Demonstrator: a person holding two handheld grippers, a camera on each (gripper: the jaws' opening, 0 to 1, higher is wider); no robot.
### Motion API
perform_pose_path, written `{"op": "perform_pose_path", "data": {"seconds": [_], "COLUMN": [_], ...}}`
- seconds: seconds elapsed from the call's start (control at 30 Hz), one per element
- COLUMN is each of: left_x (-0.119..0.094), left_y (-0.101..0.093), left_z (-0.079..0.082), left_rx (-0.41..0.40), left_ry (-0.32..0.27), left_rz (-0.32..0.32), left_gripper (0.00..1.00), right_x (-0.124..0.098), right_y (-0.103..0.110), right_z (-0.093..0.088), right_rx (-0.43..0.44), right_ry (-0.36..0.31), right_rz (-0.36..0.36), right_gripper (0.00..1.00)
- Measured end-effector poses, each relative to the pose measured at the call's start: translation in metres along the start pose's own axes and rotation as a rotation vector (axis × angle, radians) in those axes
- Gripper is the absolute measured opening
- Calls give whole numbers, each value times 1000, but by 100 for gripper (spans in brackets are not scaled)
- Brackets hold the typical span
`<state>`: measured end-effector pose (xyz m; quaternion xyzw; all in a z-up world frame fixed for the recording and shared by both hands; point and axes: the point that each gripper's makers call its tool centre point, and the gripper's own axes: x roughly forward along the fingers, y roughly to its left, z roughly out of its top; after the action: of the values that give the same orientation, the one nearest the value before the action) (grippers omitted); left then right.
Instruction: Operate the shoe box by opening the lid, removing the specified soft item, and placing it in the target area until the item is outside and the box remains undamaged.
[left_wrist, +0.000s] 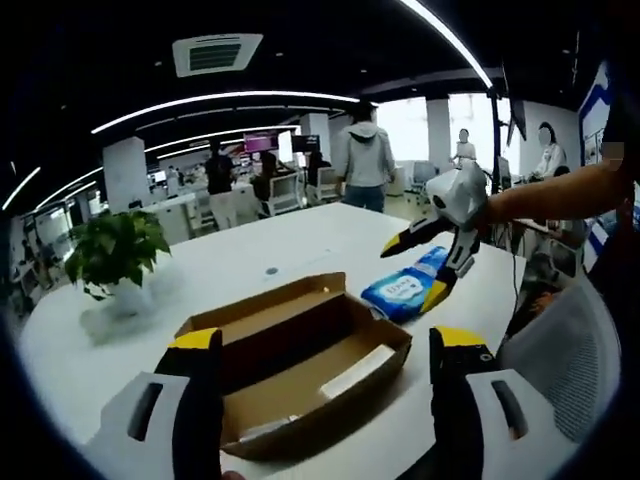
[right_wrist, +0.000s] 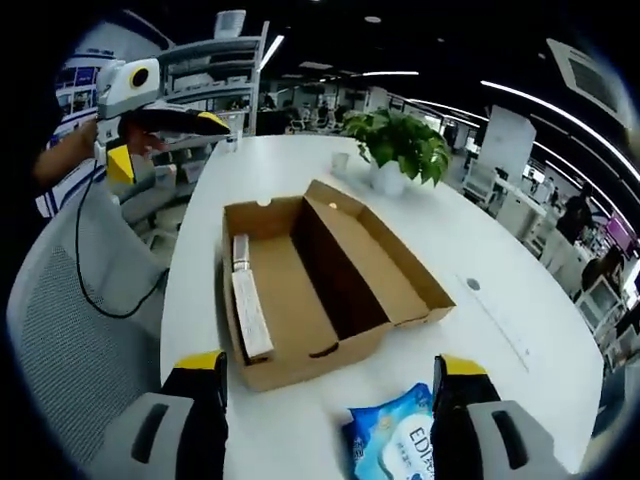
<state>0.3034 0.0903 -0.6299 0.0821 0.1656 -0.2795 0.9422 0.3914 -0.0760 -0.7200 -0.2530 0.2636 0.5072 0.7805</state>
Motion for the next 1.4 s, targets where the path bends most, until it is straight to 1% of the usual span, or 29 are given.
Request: {"op": "perform_pose_path", "data": {"seconds": [0.03,0.1,0.2,0.3,0.43,0.57,0.63,0.77,0.87,0.93,1.07,1.17,1.27,1.37,1.4], "left_x": [-1,-6,-9,-11,-12,-14,-14,-16,-18,-18,-18,-18,-18,-20,-21], "left_y": [0,2,1,2,3,1,1,6,9,10,12,14,15,16,17], "left_z": [-1,-9,-17,-22,-23,-22,-25,-27,-27,-28,-29,-32,-35,-38,-38], "left_rx": [0,-11,-27,-7,-10,-29,-29,-23,-52,-43,-50,-64,-52,-54,-67], "left_ry": [-1,1,3,10,1,-33,-41,-34,-57,-50,-51,-32,-26,-25,-28], "left_rz": [1,8,16,35,46,53,60,82,89,98,101,99,94,87,89], "left_gripper": [91,93,95,98,100,100,100,100,100,100,100,100,100,100,100], "right_x": [1,7,16,23,32,40,44,52,57,61,68,75,80,86,88], "right_y": [0,1,4,5,6,5,5,5,6,7,16,24,28,32,35], "right_z": [0,2,4,5,6,9,11,13,15,16,18,15,12,11,10], "right_rx": [-3,-16,-43,-55,-78,-95,-97,-119,-124,-129,-138,-148,-158,-160,-155], "right_ry": [0,6,7,14,25,28,27,36,34,33,42,61,86,99,110], "right_rz": [2,16,36,54,73,86,95,109,117,124,161,199,232,265,283], "right_gripper": [83,82,82,82,81,79,79,76,75,74,74,74,72,70,70]}}
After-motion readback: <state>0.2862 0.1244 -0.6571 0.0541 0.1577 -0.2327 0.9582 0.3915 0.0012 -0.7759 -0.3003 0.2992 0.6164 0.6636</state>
